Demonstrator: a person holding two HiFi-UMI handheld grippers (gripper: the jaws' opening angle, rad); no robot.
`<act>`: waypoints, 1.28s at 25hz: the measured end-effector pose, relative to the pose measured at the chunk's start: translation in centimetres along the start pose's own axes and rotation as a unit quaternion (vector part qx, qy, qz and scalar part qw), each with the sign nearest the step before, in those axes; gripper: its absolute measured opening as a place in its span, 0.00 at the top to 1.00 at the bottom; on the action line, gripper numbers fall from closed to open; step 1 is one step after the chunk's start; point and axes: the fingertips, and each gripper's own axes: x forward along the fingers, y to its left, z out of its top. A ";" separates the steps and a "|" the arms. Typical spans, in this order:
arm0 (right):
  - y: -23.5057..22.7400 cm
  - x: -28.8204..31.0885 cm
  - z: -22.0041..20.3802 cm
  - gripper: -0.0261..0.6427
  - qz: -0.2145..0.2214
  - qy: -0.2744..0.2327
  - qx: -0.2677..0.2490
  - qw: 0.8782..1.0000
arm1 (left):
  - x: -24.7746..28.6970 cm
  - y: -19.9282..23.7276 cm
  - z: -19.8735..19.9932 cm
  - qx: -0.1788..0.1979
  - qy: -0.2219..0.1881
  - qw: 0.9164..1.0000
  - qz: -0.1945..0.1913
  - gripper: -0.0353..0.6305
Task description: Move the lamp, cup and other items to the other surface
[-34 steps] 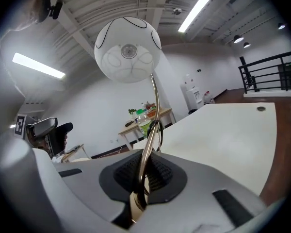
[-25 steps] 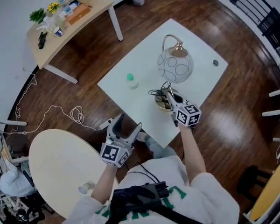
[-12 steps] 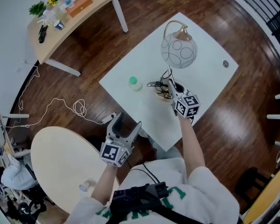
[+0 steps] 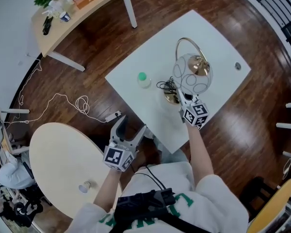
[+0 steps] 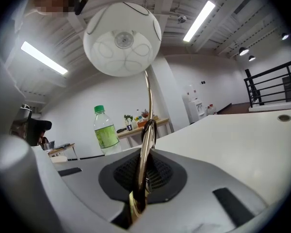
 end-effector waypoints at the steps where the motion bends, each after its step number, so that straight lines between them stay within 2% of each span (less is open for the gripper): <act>1: 0.0 -0.2 -0.4 0.93 -0.004 0.005 -0.005 1.000 | -0.3 0.0 0.2 -0.001 -0.001 1.000 0.003 0.46; 4: -0.3 -0.6 -0.7 0.93 -0.021 0.008 -0.021 1.000 | -1.0 0.1 1.3 -0.002 -0.006 1.000 0.011 0.46; 7: -0.7 -1.0 -0.4 0.90 -0.034 -0.006 -0.004 0.999 | -2.2 0.1 1.5 0.002 -0.007 1.000 0.016 0.46; 8: -1.0 -1.1 -0.6 0.87 -0.040 -0.005 0.002 0.999 | -2.7 0.0 1.4 0.002 -0.007 1.000 0.018 0.46; 11: -1.9 -1.9 -1.4 0.65 -0.074 0.002 0.003 0.997 | -4.1 -0.2 1.2 0.002 -0.015 1.000 0.024 0.46; 12: -2.0 -2.6 -1.7 0.62 -0.087 0.003 0.003 0.996 | -4.6 -0.3 1.3 0.003 -0.020 0.999 0.026 0.46; 14: -1.7 -4.4 -2.2 0.61 -0.106 0.004 0.005 0.994 | -5.8 -0.4 1.5 0.004 -0.030 0.999 0.031 0.46; 17: 0.5 -6.9 -2.2 0.61 -0.098 0.008 0.009 0.995 | -7.6 -0.5 2.5 0.006 -0.048 0.998 0.045 0.46; 22: 8.1 -8.6 -0.3 0.61 -0.027 0.012 -0.015 0.999 | -12.6 0.4 4.4 0.002 -0.084 0.992 0.094 0.46; 26: 15.3 -7.6 -0.1 0.61 0.049 0.013 -0.042 0.998 | -18.5 0.8 4.3 -0.009 -0.115 0.982 0.152 0.46; 29: 22.7 -5.8 0.2 0.61 0.130 0.021 -0.065 0.989 | -23.3 1.3 4.5 -0.007 -0.134 0.972 0.193 0.46; 32: 31.6 -3.9 0.5 0.61 0.220 0.023 -0.087 0.971 | -28.7 2.1 4.6 -0.009 -0.160 0.954 0.253 0.46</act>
